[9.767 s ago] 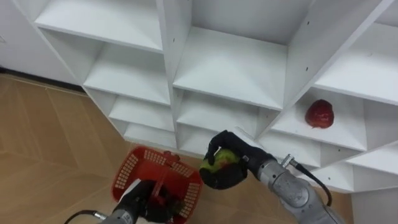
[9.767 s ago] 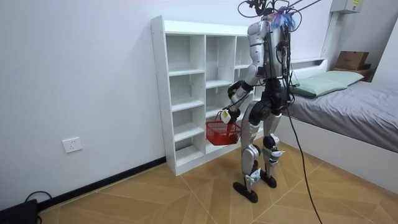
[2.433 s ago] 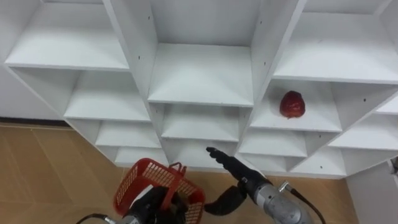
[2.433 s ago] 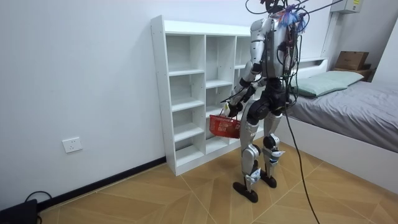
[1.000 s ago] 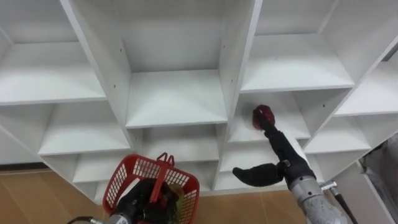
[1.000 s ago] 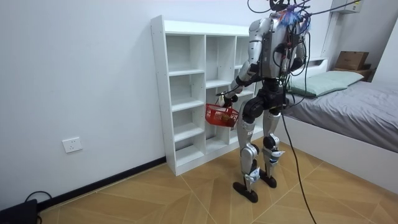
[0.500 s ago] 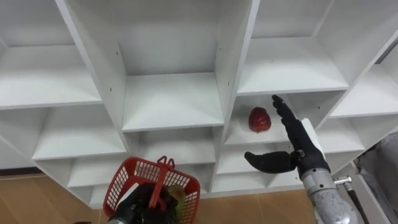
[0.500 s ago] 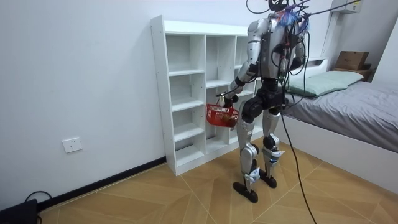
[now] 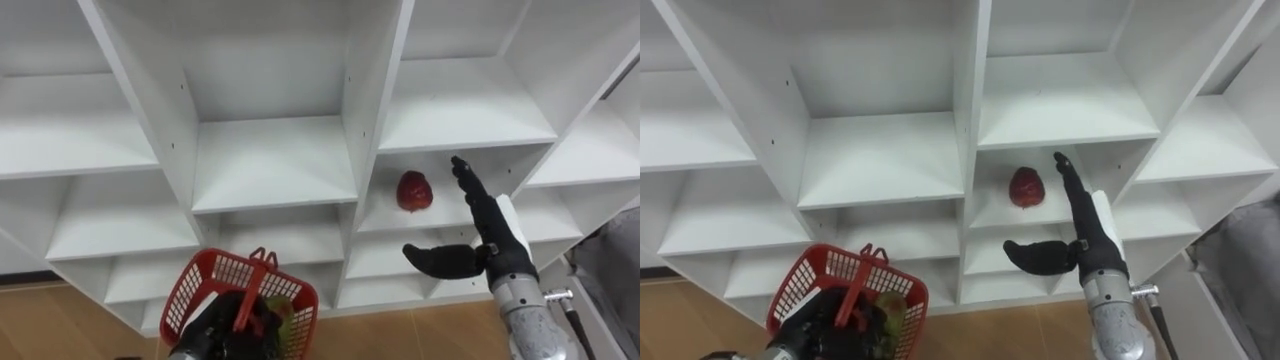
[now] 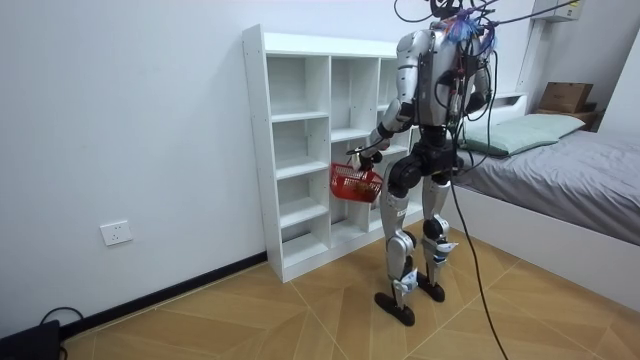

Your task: Collect fruits from the closet

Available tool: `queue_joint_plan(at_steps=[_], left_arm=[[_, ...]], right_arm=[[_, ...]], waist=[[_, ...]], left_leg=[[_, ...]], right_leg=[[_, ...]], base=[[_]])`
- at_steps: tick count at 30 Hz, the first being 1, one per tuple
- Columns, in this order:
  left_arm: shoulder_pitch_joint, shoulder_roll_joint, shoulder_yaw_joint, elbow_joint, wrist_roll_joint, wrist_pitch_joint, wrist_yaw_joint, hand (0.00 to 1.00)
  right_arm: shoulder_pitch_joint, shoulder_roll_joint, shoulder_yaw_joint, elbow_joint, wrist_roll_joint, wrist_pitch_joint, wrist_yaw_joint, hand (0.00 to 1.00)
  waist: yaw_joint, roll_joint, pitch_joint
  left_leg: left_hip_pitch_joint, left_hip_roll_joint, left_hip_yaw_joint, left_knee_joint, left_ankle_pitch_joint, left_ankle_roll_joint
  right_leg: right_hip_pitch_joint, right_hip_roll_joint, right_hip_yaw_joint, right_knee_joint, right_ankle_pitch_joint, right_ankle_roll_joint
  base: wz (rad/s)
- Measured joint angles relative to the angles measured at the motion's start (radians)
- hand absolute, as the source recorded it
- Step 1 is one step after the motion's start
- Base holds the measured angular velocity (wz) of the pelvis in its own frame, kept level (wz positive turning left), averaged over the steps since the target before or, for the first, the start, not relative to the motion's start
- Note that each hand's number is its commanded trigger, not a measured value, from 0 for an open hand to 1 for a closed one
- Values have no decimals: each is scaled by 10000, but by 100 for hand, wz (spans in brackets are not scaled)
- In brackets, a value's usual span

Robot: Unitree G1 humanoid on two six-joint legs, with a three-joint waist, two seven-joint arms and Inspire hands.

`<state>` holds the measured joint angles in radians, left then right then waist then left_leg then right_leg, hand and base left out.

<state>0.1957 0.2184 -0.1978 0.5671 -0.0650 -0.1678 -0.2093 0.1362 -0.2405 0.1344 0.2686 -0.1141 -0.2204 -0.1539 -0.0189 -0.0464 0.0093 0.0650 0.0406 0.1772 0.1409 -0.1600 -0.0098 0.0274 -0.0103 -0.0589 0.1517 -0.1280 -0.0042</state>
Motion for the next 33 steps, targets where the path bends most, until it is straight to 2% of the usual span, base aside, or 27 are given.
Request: queue_joint_plan(at_steps=[7, 14, 19, 24, 28, 33], left_arm=[[315, 12, 8, -330, -6, -1, -14, 100], [405, 30, 7, -267, -6, -1, 16, 100], [518, 104, 8, -260, -12, -1, 5, 100], [681, 144, 231, -266, -14, 0, -67, 100], [707, 167, 572, -271, -14, 1, -119, 100], [713, 205, 601, -274, 23, 2, -115, 100]], right_arm=[[0, 6, -4, 61, 4, -7, -82, 0], [-6, 18, -3, 1009, 537, -52, -232, 0], [-56, 14, -14, 1150, 679, -54, -449, 0], [-460, 6, -125, 1281, 756, -55, -536, 0], [-960, -67, -498, 1753, 1127, -74, -532, 0], [-1598, -400, -522, 2442, 1163, -72, -597, 0]], waist=[[0, 19, 15], [27, 32, 64], [24, 28, 68], [4, -2, 81], [2, -72, 34], [3, -96, 10]], left_leg=[[11, 0, -1, -5, -1, 1], [36, 0, -32, -6, -3, 1], [25, -5, -135, 2, -3, 2], [-53, -8, -237, 40, -2, 1], [-176, -33, -457, 104, 0, -1], [-466, -65, -731, 244, 3, -3]], right_leg=[[20, -1, -32, -10, -1, 1], [64, -10, -132, -8, -7, 7], [87, -25, -250, -8, -6, 4], [80, -44, -374, -7, -17, -8], [89, -75, -598, -6, -50, -15], [-46, -127, -900, 20, -107, -33]], base=[[0], [2], [4], [7], [16], [15]])
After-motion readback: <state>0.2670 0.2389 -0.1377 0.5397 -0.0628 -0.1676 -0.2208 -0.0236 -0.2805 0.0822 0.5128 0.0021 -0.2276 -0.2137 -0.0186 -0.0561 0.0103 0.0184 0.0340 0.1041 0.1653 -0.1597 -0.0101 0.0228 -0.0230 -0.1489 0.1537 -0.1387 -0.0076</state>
